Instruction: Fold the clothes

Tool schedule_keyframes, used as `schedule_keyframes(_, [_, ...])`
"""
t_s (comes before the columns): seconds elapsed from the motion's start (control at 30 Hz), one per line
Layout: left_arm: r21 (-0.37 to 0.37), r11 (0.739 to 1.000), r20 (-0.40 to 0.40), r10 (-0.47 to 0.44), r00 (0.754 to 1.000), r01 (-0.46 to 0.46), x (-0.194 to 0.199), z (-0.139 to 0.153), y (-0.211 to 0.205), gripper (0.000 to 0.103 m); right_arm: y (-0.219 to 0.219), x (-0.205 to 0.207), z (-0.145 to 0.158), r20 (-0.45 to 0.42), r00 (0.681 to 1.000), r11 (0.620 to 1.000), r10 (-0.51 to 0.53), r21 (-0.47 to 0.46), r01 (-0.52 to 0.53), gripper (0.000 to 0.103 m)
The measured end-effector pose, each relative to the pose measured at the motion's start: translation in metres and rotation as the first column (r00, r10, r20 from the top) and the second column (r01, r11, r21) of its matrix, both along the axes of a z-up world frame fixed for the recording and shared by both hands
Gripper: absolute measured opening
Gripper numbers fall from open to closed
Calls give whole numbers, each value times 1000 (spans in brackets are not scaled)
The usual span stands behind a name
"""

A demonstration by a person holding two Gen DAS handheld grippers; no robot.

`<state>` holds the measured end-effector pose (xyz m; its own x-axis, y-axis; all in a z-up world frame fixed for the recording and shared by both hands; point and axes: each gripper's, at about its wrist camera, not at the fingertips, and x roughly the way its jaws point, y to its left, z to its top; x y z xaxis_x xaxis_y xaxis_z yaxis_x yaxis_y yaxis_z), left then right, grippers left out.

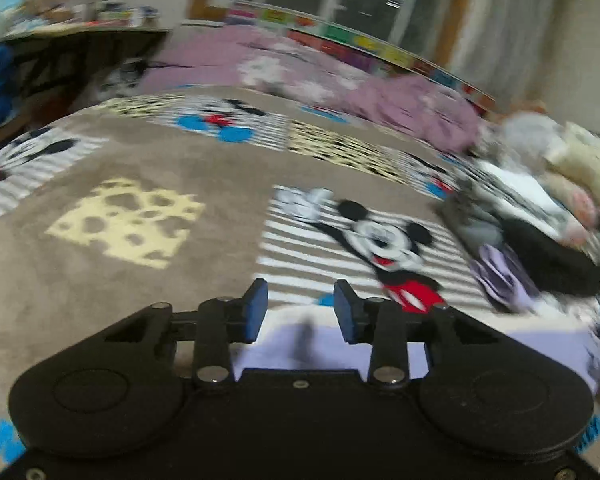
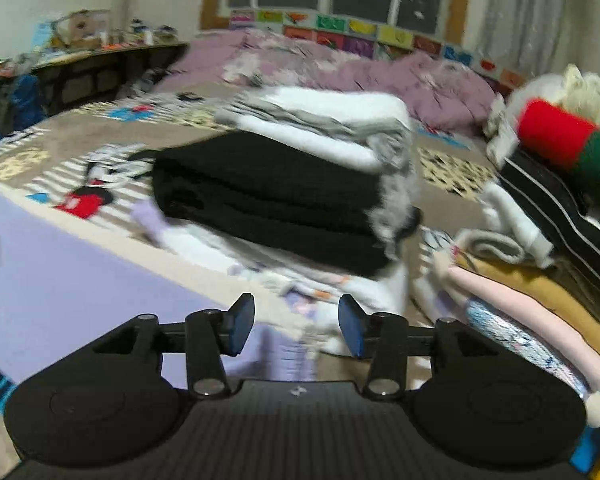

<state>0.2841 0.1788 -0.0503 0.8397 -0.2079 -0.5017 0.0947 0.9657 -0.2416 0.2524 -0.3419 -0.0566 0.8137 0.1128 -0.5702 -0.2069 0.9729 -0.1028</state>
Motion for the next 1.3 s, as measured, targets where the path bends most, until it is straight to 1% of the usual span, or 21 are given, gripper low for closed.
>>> schedule_keyframes(0.1, [91,992,-55,-80,995,84,5,-12,-25,35,24,-4,-7,-1,997,997,71,-34,-71,46])
schedule_keyframes(0.13, [125,986,-83,-100,991,110,8,-18,-33,35,27,0,-11,-17,998,998,61,-26,-61,45])
schedule_keyframes(0.17, [214,967,-146,-111,983,141,14,-31,-45,35,26,6,-17,-39,999,999,29,-37,-30,45])
schedule_keyframes(0.2, [263,952,-167,-115,979,157,15,-40,-52,35,25,11,-24,-62,998,999,-4,-53,1,45])
schedule_keyframes(0.27, [269,951,-146,-116,983,152,13,-38,-52,35,14,16,-39,-124,990,994,-72,-96,60,46])
schedule_keyframes(0.37, [224,966,-63,-116,991,127,3,-20,-44,35,-15,-2,-31,-74,991,989,-116,82,122,45])
schedule_keyframes(0.4, [219,968,-49,-118,992,126,0,-18,-44,35,-22,-7,-27,-49,988,984,-147,98,151,46])
schedule_keyframes(0.5, [252,949,-10,-195,981,191,-14,-13,-61,35,-45,-17,-20,-16,977,952,-212,224,210,46])
schedule_keyframes(0.57, [262,921,19,-304,952,289,-29,-8,-83,35,-60,-17,-21,-46,965,901,-259,349,258,46])
schedule_keyframes(0.63, [271,877,16,-418,909,398,-45,-9,-111,35,-69,-15,-29,-94,959,841,-268,463,281,46])
schedule_keyframes(0.7, [286,827,-3,-505,863,484,-58,-13,-138,35,-66,-12,-41,-140,958,821,-249,494,286,47])
schedule_keyframes(0.73, [315,808,-17,-520,854,498,-62,-19,-153,35,-63,-11,-47,-163,957,814,-239,503,289,45])
schedule_keyframes(0.77, [318,799,-46,-525,850,510,-61,-25,-165,33,-57,-12,-53,-184,954,828,-235,477,296,45])
schedule_keyframes(0.8, [305,782,-89,-545,833,544,-61,-34,-174,33,-52,-11,-58,-192,951,841,-243,448,305,44])
schedule_keyframes(0.87, [370,706,-165,-589,791,604,-70,-54,-195,31,-46,-13,-63,-187,948,859,-258,405,313,43])
schedule_keyframes(0.9, [398,695,-149,-595,790,599,-75,-54,-198,29,-44,-14,-63,-177,948,866,-264,390,314,43])
schedule_keyframes(0.97, [355,724,-148,-581,800,591,-75,-40,-190,30,-40,-17,-64,-159,949,878,-271,365,311,43])
schedule_keyframes(1.03, [355,753,-39,-581,813,554,-82,-26,-180,30,-44,-21,-66,-148,949,868,-279,385,315,43])
schedule_keyframes(1.1, [301,769,-20,-587,809,565,-81,-26,-177,30,-50,-26,-68,-140,948,848,-287,424,320,43])
schedule_keyframes(1.2, [420,700,-74,-608,791,577,-89,-44,-198,30,-70,-41,-72,-138,948,786,-288,531,316,44])
schedule_keyframes(1.3, [455,660,-40,-655,754,598,-102,-40,-210,30,-84,-45,-71,-146,948,725,-284,614,312,47])
